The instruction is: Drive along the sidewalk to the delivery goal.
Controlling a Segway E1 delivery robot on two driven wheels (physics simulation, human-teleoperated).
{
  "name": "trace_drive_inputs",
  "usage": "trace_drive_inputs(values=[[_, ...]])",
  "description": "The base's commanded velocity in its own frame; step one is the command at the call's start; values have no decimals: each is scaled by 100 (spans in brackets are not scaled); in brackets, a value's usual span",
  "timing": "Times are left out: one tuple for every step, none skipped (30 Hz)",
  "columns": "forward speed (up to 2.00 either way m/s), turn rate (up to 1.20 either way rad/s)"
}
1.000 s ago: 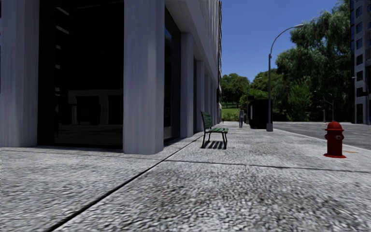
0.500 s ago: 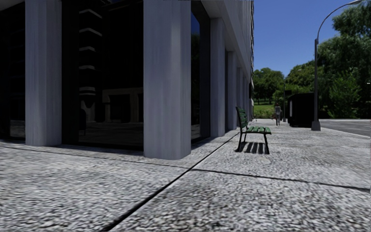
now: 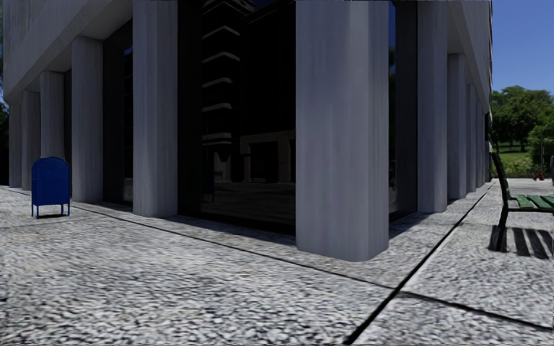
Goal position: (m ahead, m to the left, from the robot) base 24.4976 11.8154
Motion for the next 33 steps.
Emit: trace_drive_inputs(values=[[155,71],[155,71],[155,71],[155,71],[155,71],[155,71],[155,71],[155,71],[155,71],[155,71],[155,71],[155,71],[155,71],[155,71],[155,71],[155,71],[155,71],[155,71],[155,71],[155,71],[155,71],[155,71],[155,71],[155,71],[155,71],[155,71],[155,71],[155,71],[155,71],[155,71],[155,71],[155,71],[155,71]])
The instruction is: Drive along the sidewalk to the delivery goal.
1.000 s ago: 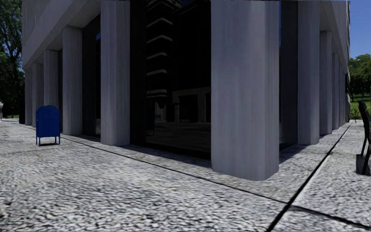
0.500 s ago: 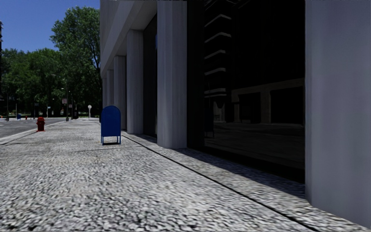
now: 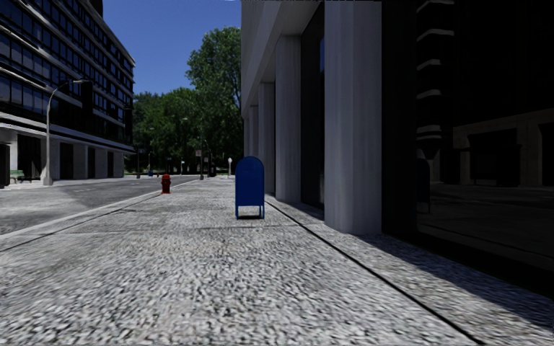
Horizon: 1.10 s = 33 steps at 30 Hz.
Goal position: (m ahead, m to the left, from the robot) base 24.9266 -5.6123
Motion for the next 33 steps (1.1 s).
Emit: trace_drive_inputs(values=[[155,71],[155,71],[155,71],[155,71],[155,71],[155,71],[155,71],[155,71],[155,71],[155,71],[155,71],[155,71],[155,69],[155,69],[155,63],[163,57],[163,57],[200,56],[200,53],[200,38],[200,38],[200,0],[200,0],[200,0],[200,0],[200,0],[200,0],[200,0],[200,0],[200,0],[200,0],[200,0],[200,0]])
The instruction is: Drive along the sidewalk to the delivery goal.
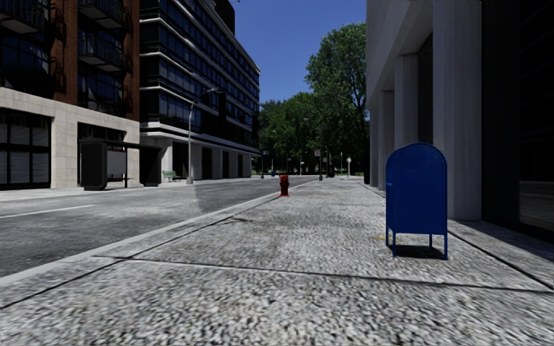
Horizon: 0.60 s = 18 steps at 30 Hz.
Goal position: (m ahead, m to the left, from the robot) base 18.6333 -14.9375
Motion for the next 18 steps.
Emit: trace_drive_inputs(values=[[200,0],[200,0],[200,0],[200,0],[200,0],[200,-1],[200,-1],[200,-1],[200,-2],[200,-2],[200,-2],[200,-3],[200,-3],[200,-8],[200,-14],[200,-16],[200,-16],[200,-19]])
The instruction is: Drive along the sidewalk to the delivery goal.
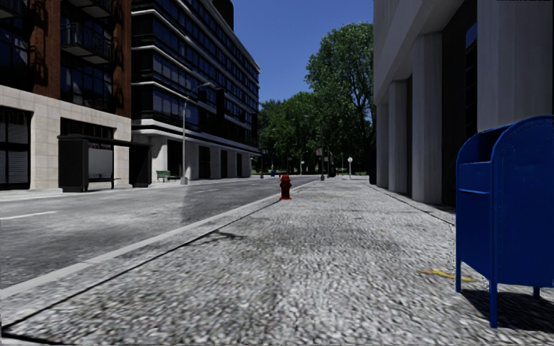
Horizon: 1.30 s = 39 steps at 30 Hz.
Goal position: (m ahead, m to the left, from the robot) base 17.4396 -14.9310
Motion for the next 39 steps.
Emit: trace_drive_inputs(values=[[200,-20],[200,-21],[200,-22],[200,-22],[200,-22],[200,-24],[200,-31],[200,-31],[200,-38],[200,-38],[200,-38],[200,-38],[200,-38],[200,-38],[200,-38],[200,-38],[200,-38],[200,-38],[200,-38],[200,-38],[200,-38],[200,-38],[200,-38],[200,-38],[200,-38],[200,-38],[200,0],[200,0],[200,0],[200,0],[200,0],[200,0],[200,0],[200,0],[200,0],[200,0],[200,0],[200,0],[200,0]])
